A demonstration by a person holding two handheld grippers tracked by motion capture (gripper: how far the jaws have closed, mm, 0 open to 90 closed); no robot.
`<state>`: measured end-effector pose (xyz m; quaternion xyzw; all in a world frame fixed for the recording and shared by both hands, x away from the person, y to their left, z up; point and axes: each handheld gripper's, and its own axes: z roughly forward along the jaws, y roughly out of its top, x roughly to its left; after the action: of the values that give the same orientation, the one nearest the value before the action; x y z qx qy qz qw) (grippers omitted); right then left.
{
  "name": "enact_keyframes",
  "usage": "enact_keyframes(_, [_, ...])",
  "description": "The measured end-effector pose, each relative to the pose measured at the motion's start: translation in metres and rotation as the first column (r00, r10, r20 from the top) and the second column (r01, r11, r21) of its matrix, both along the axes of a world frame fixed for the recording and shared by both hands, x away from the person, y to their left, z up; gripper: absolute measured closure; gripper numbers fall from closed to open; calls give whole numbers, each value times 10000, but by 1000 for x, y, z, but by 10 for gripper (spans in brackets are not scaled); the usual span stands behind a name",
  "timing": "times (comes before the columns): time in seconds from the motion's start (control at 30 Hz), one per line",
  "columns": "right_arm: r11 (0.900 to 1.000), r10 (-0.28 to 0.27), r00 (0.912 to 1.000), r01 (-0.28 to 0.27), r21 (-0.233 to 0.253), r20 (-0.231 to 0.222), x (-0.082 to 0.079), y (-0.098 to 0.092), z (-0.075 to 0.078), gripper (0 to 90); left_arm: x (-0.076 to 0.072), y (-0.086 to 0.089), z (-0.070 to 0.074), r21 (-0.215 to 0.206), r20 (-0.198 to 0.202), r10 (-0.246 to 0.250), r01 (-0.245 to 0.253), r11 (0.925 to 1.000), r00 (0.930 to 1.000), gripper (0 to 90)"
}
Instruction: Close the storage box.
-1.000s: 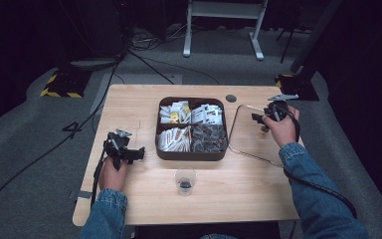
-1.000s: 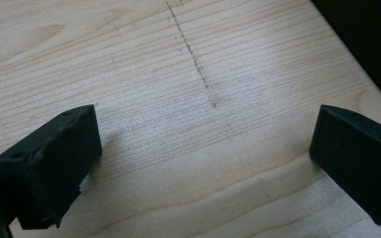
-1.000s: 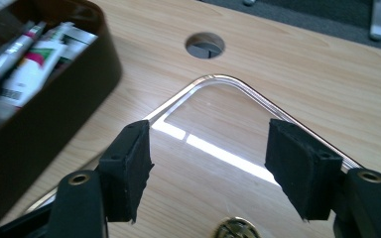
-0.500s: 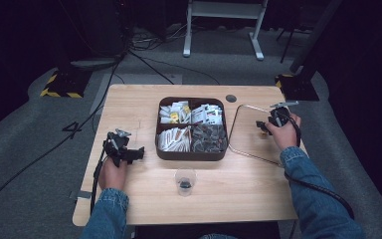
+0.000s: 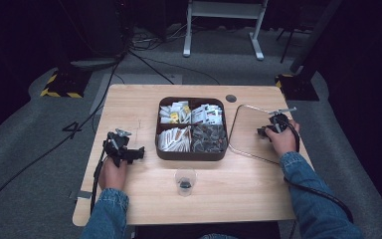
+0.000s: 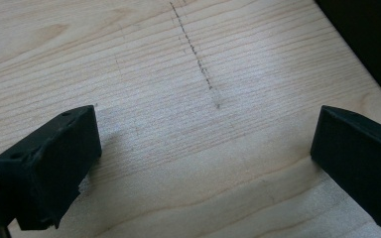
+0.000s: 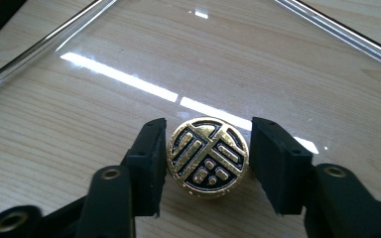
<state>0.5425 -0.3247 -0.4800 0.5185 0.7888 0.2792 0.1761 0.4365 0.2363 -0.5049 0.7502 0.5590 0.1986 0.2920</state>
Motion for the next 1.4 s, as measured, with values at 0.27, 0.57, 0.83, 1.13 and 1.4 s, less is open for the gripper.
enact_keyframes(0.27, [9994, 237, 9997, -237, -249, -12, -1, 3, 2, 583, 0, 0, 0, 29, 13, 14, -14, 10000, 10000, 0])
enact_keyframes(0.57, [9996, 211, 9996, -207, -195, 201, -3, 2, 0, 587, 0, 0, 0, 24, 16, 15, -15, 10000, 10000, 0])
enact_keyframes(0.83, [9987, 246, 9995, -254, 449, 182, -7, -1, 7, 588, 0, 0, 0, 32, 12, 2, -3, 10000, 10000, 0])
enact_keyframes(1.13, [9981, 345, 9983, -368, 493, 471, -12, -3, 26, 588, 0, 0, 0, 19, 24, -9, 9, 10000, 10000, 0])
enact_keyframes(1.4, [9982, 465, 9968, -487, 338, 647, -17, -1, 49, 588, 0, 0, 0, 20, 23, -8, 8, 10000, 10000, 0])
